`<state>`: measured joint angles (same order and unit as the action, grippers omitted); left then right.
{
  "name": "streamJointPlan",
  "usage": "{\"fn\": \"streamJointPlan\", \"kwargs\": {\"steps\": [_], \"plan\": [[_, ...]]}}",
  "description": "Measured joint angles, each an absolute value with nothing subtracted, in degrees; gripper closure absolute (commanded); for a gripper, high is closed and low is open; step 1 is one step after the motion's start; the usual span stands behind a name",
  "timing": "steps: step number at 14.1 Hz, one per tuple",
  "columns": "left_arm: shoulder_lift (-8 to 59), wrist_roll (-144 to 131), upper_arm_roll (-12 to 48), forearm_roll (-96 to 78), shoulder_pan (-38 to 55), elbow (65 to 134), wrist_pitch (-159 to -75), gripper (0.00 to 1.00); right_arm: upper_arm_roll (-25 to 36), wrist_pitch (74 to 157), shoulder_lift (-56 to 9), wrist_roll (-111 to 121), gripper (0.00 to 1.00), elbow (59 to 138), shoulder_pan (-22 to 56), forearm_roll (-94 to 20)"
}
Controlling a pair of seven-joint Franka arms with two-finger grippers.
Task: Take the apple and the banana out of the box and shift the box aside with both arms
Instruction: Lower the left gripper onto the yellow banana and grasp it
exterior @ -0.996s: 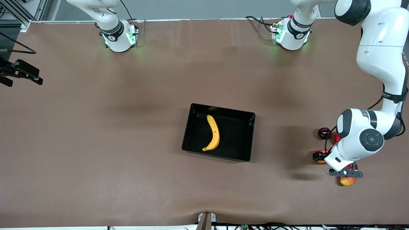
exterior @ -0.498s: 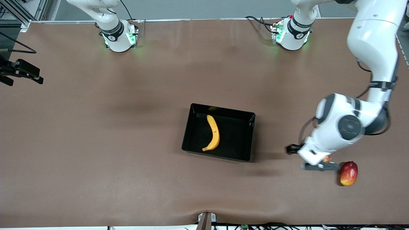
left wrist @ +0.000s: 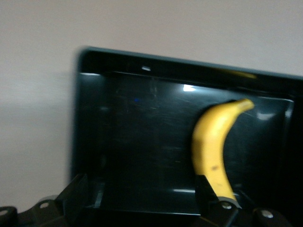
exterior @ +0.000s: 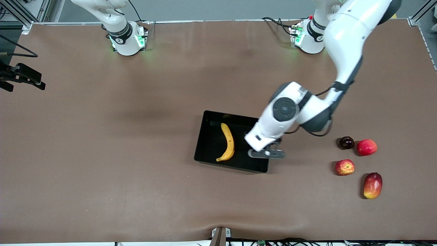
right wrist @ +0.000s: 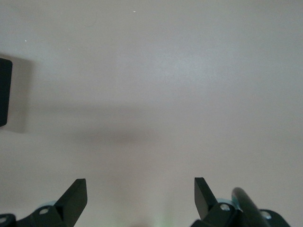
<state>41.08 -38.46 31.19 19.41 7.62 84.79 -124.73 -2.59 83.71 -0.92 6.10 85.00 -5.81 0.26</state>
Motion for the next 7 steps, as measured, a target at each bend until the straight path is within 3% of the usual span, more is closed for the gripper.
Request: {"fn": "streamJointPlan", "kwargs": {"steps": [3, 7], "plan": [[43.0, -40.5, 28.9, 19.4, 12.6, 84.7, -127.0, 0.0, -2.6, 83.7, -0.9, 6.1, 0.0, 85.0, -5.9, 0.3], [45.4, -41.5, 20.1, 19.4, 23.4, 83.6, -130.5, 0.0, -2.6, 83.7, -0.9, 6.1, 0.0, 85.0, -6.0, 0.3]]}}
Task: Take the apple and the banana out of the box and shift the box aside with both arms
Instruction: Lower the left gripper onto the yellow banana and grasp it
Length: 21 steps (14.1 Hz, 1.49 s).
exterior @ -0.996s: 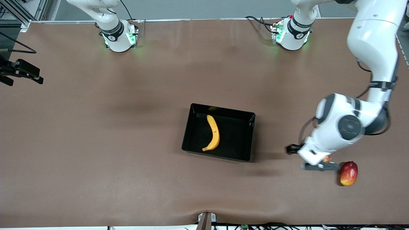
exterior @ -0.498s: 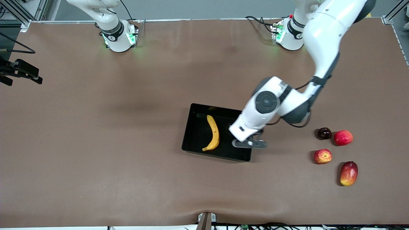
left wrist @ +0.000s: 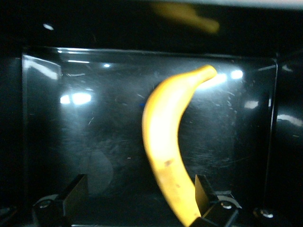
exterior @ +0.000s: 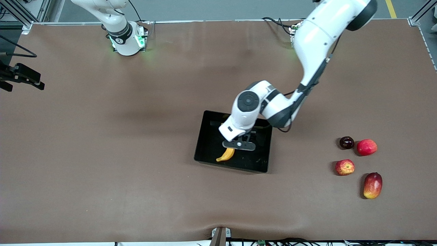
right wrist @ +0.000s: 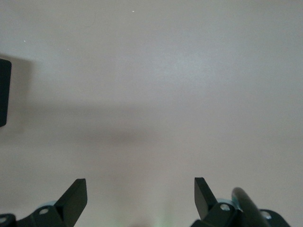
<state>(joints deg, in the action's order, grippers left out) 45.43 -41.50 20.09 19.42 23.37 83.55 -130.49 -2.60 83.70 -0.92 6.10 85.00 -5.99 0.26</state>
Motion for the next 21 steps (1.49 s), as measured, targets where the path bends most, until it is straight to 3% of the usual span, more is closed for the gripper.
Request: {"fn": "streamJointPlan", "kwargs": {"steps": [5, 8, 9, 12, 13, 21], "plan": [[49.3, -43.1, 17.1, 19.4, 28.7, 80.8, -132.7, 0.0, -2.6, 83.7, -0.9, 6.1, 0.0, 85.0, -6.0, 0.3], [50.0, -43.0, 17.1, 19.4, 29.1, 80.7, -133.3, 0.14, -2.6, 83.7, -0.9, 6.1, 0.0, 85.0, -6.0, 0.3], [50.0, -42.9, 17.1, 19.4, 29.2, 80.7, -133.3, 0.25, -2.6, 83.7, -0.9, 6.1, 0.0, 85.0, -6.0, 0.3], [50.2, -42.8, 17.0, 19.4, 29.2, 80.7, -133.3, 0.88, -2.6, 83.7, -0.9, 6.1, 0.0, 85.0, -6.0, 0.3], [50.2, -42.8, 17.0, 19.4, 29.2, 80.7, -133.4, 1.0, -2.6, 83.7, -0.9, 6.1, 0.0, 85.0, -6.0, 0.3], [49.9, -42.8, 16.0, 19.5, 29.1, 79.1, -133.7, 1.0, -2.6, 84.2, -1.0, 6.1, 0.0, 85.0, -6.1, 0.3]]}}
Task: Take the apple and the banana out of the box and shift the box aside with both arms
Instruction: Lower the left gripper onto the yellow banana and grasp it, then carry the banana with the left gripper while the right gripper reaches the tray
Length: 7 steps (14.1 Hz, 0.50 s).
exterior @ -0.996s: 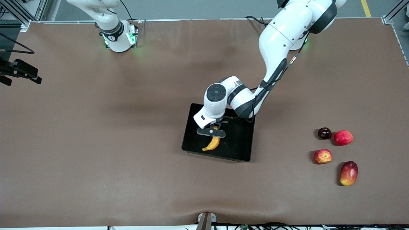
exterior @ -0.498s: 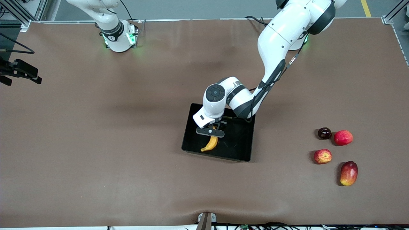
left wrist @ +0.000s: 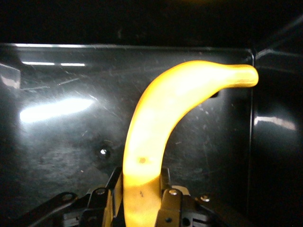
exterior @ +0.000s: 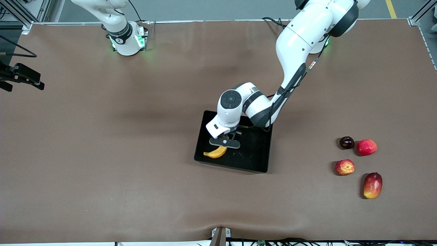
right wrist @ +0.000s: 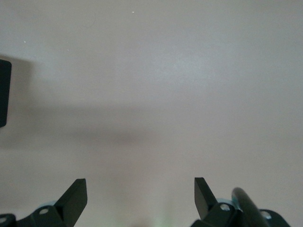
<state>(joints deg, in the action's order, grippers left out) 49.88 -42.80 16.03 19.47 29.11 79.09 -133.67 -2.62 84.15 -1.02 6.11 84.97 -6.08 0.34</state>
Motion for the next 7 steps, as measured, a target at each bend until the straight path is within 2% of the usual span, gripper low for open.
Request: {"fn": "streamJointPlan", "kwargs": {"steps": [3, 7], "plan": [[48.6, -42.8, 15.6, 19.5, 28.8, 78.5, -132.9, 1.0, -2.6, 86.5, -2.6, 6.1, 0.0, 84.8, -7.2, 0.3], [44.3, -42.8, 15.6, 19.5, 28.8, 78.0, -126.5, 1.0, -2.6, 87.3, -4.2, 6.1, 0.0, 84.5, -9.1, 0.1]]}}
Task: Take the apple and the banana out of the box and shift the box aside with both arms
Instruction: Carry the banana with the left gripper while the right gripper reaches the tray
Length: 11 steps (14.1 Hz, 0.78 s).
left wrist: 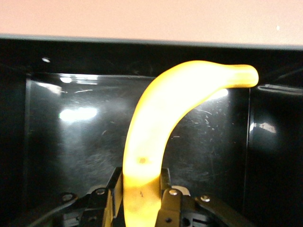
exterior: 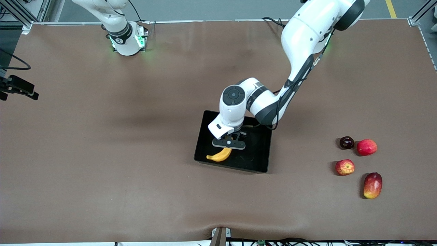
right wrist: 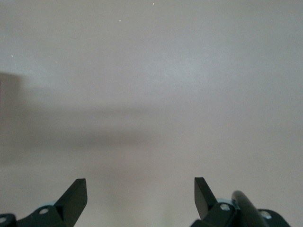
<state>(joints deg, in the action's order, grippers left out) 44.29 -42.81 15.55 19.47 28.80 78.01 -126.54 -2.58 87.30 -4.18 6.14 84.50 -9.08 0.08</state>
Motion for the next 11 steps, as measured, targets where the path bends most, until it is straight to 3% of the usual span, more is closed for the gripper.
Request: {"fn": "streamJointPlan", "kwargs": {"steps": [7, 11], "plan": [[34.3, -39.7, 15.2, 19.6, 23.5, 78.1, -110.9, 1.0, -3.7, 90.5, -13.9, 6.1, 0.0, 84.7, -7.9, -2.9], [33.2, -29.9, 15.0, 19.6, 16.7, 79.1, -103.9, 1.0, -3.9, 94.8, -16.9, 4.2, 0.0, 84.6, -3.6, -8.4]]}}
